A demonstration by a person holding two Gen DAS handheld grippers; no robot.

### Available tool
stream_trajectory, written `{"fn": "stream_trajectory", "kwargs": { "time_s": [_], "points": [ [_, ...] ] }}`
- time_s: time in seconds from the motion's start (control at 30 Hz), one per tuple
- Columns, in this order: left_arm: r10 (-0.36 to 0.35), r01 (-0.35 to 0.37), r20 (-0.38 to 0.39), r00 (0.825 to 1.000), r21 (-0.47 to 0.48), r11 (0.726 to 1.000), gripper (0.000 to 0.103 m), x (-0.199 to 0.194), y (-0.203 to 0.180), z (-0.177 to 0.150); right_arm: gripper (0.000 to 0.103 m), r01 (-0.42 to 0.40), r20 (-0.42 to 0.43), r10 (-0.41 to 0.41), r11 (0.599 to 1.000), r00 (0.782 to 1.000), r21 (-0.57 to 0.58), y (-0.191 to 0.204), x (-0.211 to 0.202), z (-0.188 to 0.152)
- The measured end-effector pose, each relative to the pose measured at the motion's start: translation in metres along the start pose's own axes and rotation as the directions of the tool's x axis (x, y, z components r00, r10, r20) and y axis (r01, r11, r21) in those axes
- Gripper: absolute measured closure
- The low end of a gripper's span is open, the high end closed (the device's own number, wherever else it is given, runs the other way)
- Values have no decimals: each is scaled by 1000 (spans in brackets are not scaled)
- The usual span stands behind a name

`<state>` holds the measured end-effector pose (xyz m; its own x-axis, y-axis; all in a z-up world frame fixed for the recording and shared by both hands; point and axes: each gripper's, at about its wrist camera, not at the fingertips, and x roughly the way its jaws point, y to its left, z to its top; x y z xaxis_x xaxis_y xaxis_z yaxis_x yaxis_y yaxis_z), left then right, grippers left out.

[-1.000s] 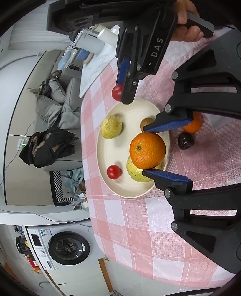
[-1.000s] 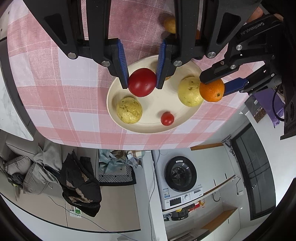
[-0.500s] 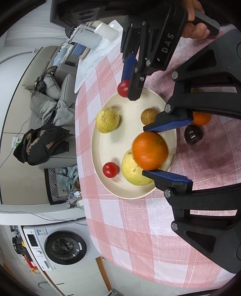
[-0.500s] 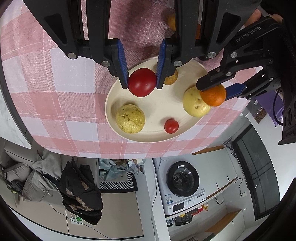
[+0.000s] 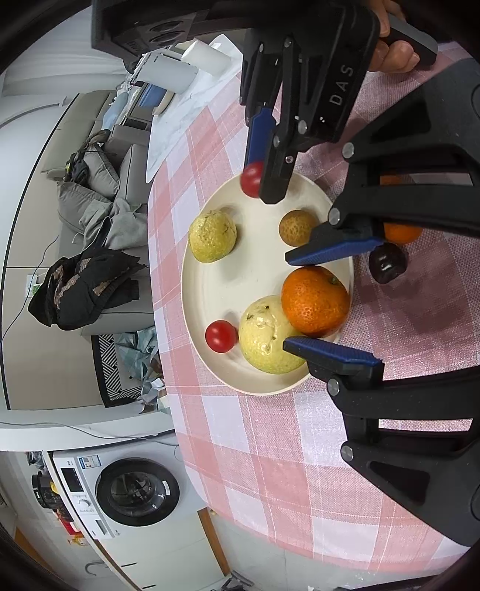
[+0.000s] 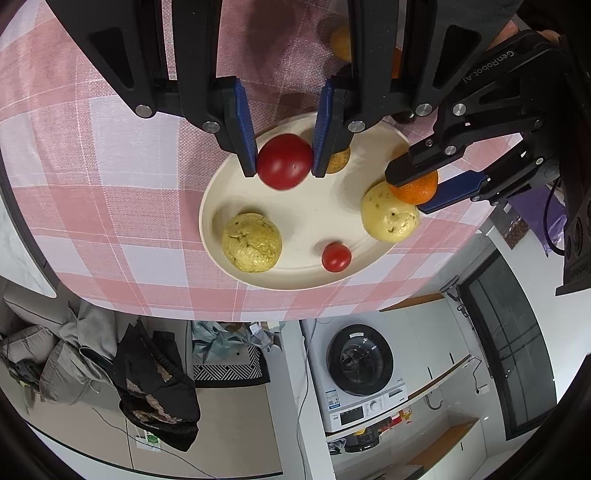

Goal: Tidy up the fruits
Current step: 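Lower the mandarin and tomato onto the plate and open both tools, then withdraw both tools from the plate toward the remaining loose fruits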

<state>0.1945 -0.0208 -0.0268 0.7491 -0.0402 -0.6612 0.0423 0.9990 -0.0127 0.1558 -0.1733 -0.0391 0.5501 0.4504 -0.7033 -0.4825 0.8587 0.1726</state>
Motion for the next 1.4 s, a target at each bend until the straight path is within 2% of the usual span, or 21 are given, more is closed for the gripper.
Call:
{"fn": "stream_trajectory", "kwargs": {
  "time_s": [0.2,0.3,0.37,0.47,0.57,0.63,0.7,0.77,0.9,1.17,1.4],
  "points": [
    [-25,24,-10,1000,-18,1000,62,0,3,-3,66,33,18,-32,999,999,-34,6,-6,-5],
    [-3,3,2,1000,-9,1000,52,-5,2,-4,58,50,30,-49,997,998,-58,8,-10,-7],
    [7,-7,19,1000,-4,1000,36,-11,1,-4,54,59,40,-56,996,998,-70,9,-15,-9],
    [17,-17,39,999,-8,1000,23,-21,3,-5,49,69,53,-66,995,996,-70,7,-21,-10],
    [15,-14,46,999,-18,1000,20,-30,6,-6,28,67,60,-64,996,996,-50,3,-27,-11],
    [21,-20,53,998,-23,1000,17,-37,8,-7,22,63,69,-61,997,996,-35,1,-31,-11],
    [27,-26,60,998,-29,999,12,-44,10,-8,9,72,66,-70,997,995,-25,0,-35,-10],
    [33,-31,69,997,-36,999,1,-53,11,-10,2,89,63,-87,996,994,-27,1,-38,-10],
    [36,-33,83,996,-38,999,1,-70,13,-17,0,92,83,-87,994,993,-62,9,-48,-15],
    [17,-11,112,994,-51,999,1,-101,14,-37,0,68,53,-62,993,997,-100,20,-54,-32],
    [41,-38,124,991,-25,999,1,-111,10,-55,0,34,41,-28,987,999,-155,31,-54,-45]
  ]
}}
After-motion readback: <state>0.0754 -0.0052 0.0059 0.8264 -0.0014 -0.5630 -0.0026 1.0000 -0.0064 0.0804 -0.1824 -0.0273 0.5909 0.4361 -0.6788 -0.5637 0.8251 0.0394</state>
